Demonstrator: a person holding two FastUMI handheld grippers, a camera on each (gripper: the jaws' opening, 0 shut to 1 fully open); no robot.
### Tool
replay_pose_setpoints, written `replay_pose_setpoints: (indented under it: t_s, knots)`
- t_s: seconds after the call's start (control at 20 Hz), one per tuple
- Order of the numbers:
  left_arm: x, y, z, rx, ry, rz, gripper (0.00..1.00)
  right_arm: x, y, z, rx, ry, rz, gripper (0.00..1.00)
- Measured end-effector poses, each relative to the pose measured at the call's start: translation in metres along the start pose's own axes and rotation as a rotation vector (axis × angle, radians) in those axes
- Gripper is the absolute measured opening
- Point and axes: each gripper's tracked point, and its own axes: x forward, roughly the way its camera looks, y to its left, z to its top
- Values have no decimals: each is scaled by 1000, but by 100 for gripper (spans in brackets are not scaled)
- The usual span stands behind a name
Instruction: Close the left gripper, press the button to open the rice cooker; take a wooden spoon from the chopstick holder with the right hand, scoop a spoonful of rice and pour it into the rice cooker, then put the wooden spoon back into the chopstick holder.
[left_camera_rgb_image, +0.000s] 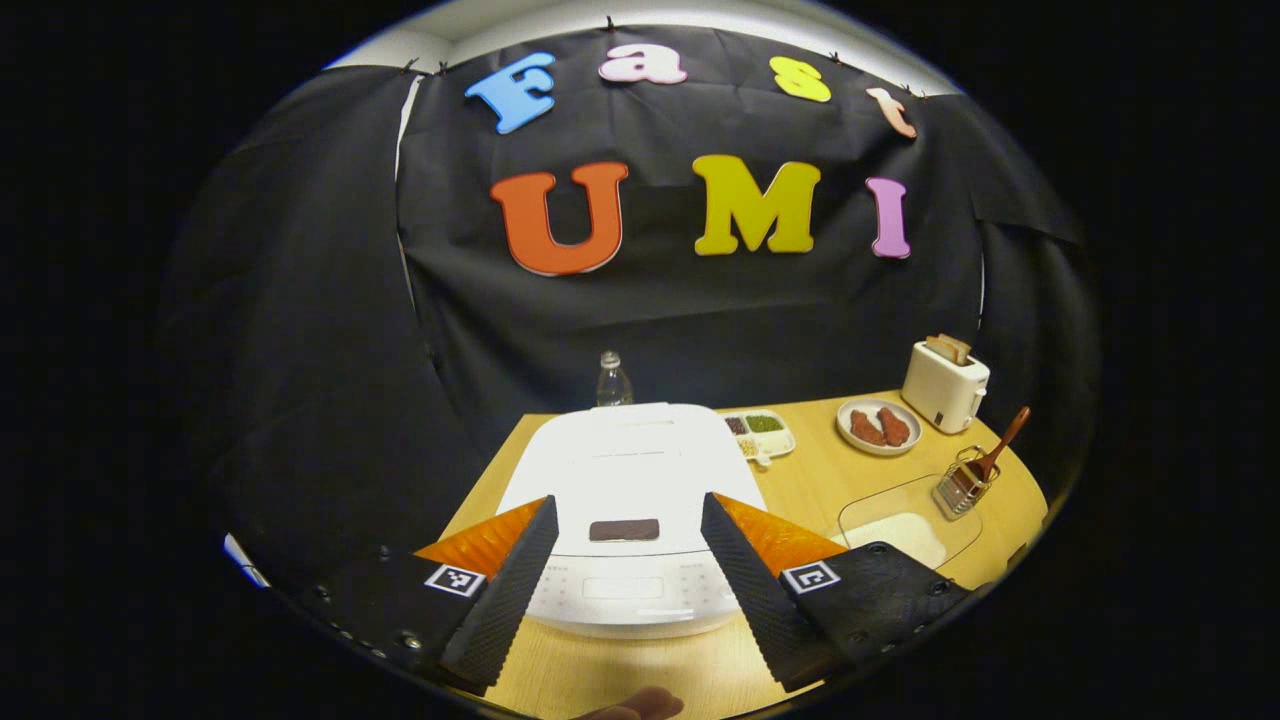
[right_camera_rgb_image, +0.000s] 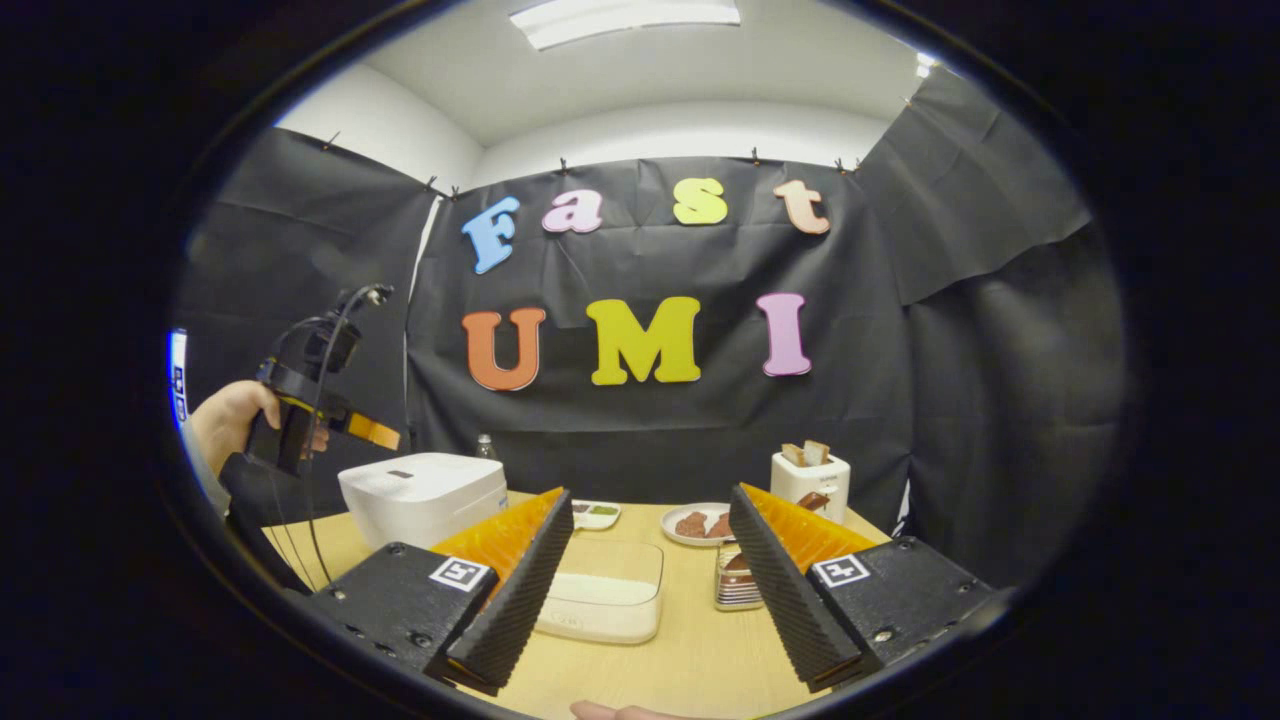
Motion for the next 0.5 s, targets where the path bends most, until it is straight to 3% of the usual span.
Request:
replay_pose_setpoints:
  t_s: [0.05,0.15,0.5]
  knots:
    - [-17,-6,5,-7,-44,-4,93,-2,2,1,-4,3,-1,95]
    - [-48,-18,8,-13,-105,-5,93,-7,5,6,-14,1,-5,100]
    - [-127,-72,13,-76,-297,-104,94,-32,1,30,-22,-36,-27,95]
